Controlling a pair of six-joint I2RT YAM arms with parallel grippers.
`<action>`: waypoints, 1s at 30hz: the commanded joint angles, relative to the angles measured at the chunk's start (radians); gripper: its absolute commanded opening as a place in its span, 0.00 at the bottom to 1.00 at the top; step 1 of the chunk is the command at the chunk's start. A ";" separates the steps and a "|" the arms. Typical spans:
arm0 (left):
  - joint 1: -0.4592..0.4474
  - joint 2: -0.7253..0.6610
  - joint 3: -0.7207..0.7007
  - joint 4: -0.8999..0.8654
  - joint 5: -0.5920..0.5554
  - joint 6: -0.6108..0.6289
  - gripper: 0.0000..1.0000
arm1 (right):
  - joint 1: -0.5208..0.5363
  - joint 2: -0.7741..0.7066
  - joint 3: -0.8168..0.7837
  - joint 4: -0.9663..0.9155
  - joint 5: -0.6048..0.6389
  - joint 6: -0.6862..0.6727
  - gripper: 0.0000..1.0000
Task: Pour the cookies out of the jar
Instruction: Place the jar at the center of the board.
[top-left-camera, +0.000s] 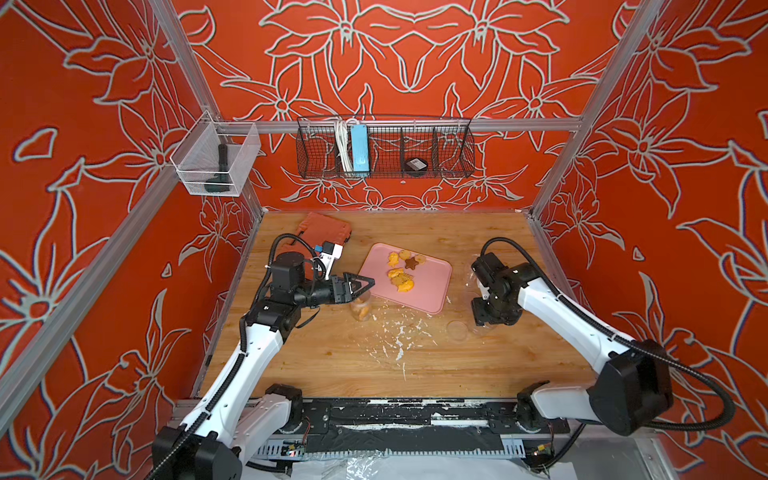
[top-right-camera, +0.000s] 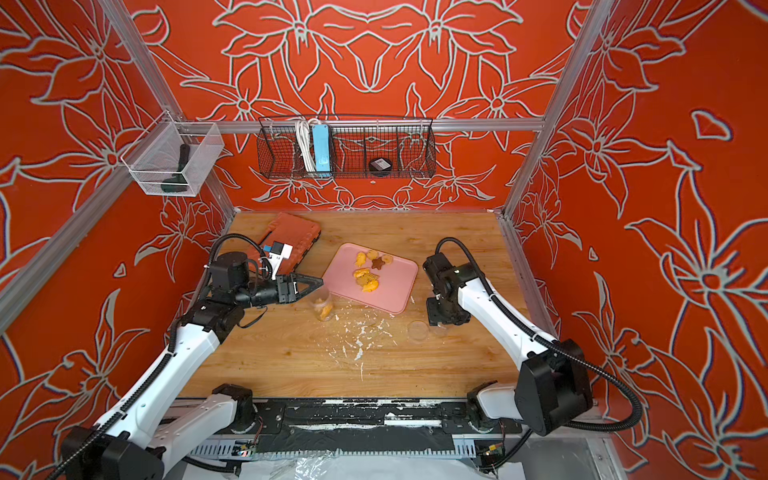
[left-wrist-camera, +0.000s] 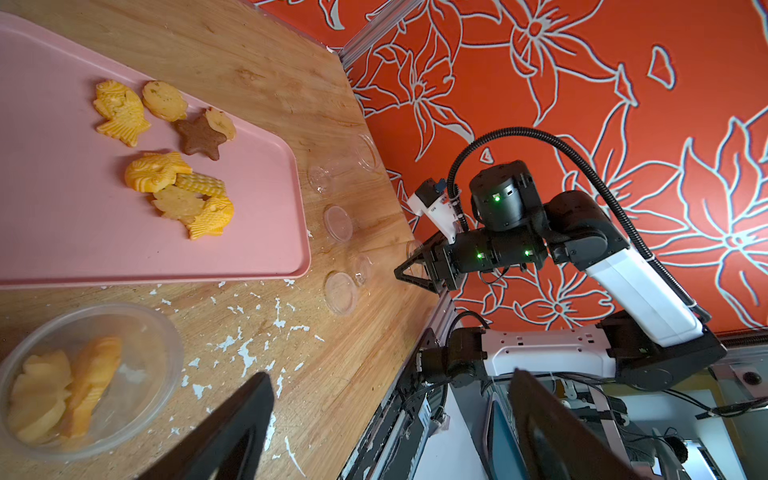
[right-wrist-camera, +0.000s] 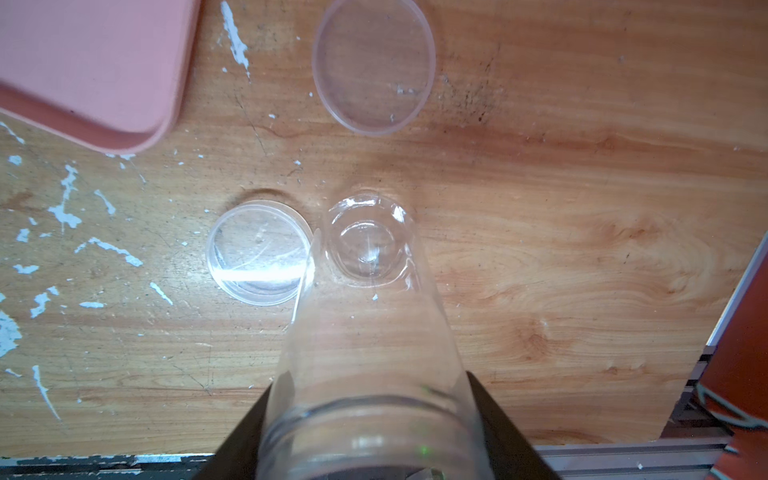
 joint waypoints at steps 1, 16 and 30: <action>0.006 0.001 -0.001 0.005 0.014 0.013 0.90 | 0.007 0.014 -0.019 0.007 0.002 0.003 0.62; 0.006 -0.003 -0.005 0.005 0.012 0.015 0.90 | 0.006 0.020 -0.045 0.014 -0.003 0.000 0.84; 0.006 -0.034 -0.013 -0.003 0.013 -0.006 0.90 | 0.044 -0.175 0.066 -0.092 0.054 0.018 0.99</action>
